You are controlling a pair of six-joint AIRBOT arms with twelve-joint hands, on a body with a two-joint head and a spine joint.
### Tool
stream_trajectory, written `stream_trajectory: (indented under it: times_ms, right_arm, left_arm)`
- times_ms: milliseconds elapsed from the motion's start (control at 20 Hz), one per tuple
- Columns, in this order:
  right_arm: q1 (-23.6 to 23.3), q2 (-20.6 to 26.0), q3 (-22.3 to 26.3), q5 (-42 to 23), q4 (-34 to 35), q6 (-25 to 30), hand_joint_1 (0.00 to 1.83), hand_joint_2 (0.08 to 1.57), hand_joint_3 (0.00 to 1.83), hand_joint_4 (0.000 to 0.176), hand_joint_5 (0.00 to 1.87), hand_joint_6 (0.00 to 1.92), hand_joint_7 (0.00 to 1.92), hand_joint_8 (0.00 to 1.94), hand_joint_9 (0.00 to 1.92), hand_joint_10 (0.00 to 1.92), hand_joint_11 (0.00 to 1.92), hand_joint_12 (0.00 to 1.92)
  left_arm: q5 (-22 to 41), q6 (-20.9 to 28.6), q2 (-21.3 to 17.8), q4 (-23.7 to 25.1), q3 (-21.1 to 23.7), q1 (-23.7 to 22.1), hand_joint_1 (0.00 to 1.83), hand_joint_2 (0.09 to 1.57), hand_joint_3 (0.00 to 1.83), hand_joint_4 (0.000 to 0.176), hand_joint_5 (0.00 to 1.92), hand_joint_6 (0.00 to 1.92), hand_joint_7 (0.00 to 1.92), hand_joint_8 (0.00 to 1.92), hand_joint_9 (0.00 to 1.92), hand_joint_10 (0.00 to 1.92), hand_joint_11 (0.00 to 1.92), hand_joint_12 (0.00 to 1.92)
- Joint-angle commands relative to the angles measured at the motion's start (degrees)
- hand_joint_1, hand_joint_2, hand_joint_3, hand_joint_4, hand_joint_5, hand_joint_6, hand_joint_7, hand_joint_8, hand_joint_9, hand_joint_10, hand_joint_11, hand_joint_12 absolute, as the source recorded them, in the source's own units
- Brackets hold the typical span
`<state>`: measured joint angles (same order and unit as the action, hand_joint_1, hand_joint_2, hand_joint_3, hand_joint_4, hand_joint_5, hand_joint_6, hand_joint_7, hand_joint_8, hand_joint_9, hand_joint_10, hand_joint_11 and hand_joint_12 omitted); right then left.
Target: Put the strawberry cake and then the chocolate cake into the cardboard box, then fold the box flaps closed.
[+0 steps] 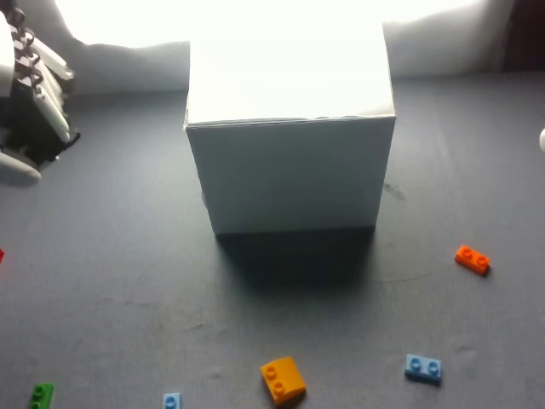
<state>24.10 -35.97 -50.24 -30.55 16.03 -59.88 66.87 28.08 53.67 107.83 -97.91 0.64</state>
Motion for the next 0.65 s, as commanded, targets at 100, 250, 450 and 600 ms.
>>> stream_trajectory:
  times_ms: [100, 250, 450, 600]
  right_arm:
    - [-0.58, 0.68, -0.16, -7.19, -0.66, 0.24, 0.00, 1.42, 0.01, 0.000, 1.09, 1.60, 1.32, 1.64, 1.28, 1.88, 1.11, 1.92]
    - [-0.60, 0.67, -0.16, -7.87, -0.95, 0.28, 0.00, 1.45, 0.01, 0.000, 1.10, 1.68, 1.34, 1.82, 1.36, 1.92, 1.28, 1.92]
    - [-0.58, 0.68, -0.16, -8.11, -1.11, 0.30, 0.07, 1.46, 0.00, 0.000, 1.12, 1.91, 1.36, 1.94, 1.41, 1.92, 1.39, 1.92]
    - [-0.59, 0.68, -0.16, -8.11, -1.20, 0.30, 0.11, 1.45, 0.00, 0.000, 1.12, 1.92, 1.34, 1.94, 1.39, 1.92, 1.38, 1.92]
  left_arm:
    - [0.93, -0.46, -0.79, -4.84, -1.61, -0.97, 0.27, 1.44, 0.00, 0.000, 0.98, 1.37, 1.17, 1.33, 1.11, 1.68, 0.90, 1.92]
    - [1.56, -1.34, -0.79, -4.66, -2.69, -0.97, 0.18, 1.51, 0.02, 0.000, 1.03, 1.52, 1.19, 1.49, 1.15, 1.72, 1.03, 1.91]
    - [3.01, -2.52, -0.79, -4.65, -3.85, -0.97, 0.31, 1.52, 0.01, 0.000, 1.03, 1.61, 1.19, 1.63, 1.19, 1.81, 1.11, 1.92]
    - [3.74, -3.15, -0.79, -4.66, -4.46, -0.99, 0.28, 1.54, 0.01, 0.000, 1.03, 1.59, 1.19, 1.62, 1.19, 1.80, 1.09, 1.92]
